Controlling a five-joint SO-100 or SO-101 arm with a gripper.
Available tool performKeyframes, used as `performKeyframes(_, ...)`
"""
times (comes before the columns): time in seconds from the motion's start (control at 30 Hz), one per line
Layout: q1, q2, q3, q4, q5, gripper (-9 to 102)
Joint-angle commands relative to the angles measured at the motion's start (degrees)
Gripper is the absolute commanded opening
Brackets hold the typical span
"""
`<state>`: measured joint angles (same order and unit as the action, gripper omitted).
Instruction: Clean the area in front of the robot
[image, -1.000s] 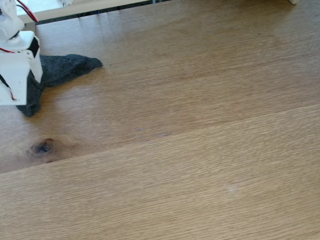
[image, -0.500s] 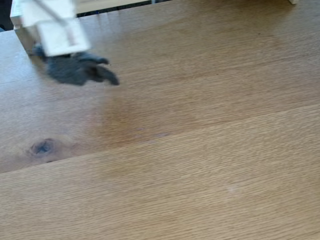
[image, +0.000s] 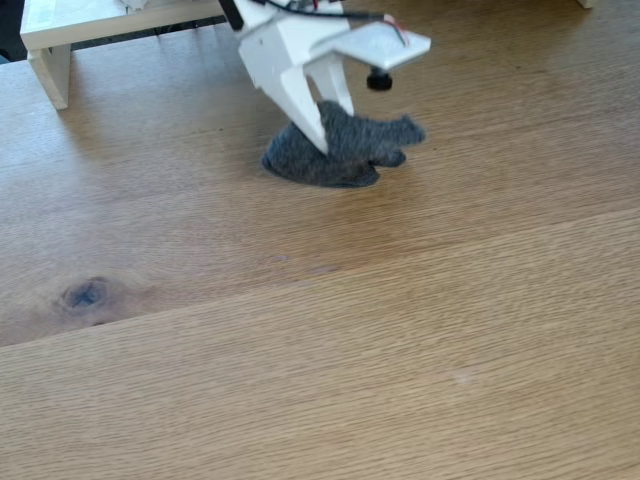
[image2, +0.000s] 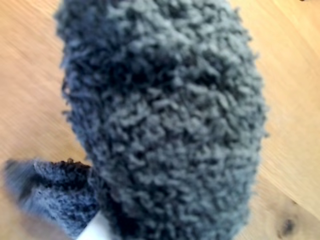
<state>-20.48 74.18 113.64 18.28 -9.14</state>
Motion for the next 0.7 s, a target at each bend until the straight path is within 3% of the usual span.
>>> performKeyframes(0.0,1.1,-7.6,-13.3,-5.0,3.5,0)
performKeyframes(0.27,3.8,-33.4,-39.4,-8.4,8.2,0)
performKeyframes(0.47,5.8,-49.0,-52.5,-9.8,2.3,0)
performKeyframes(0.67,15.8,-52.9,-56.2,-8.4,-2.4,0)
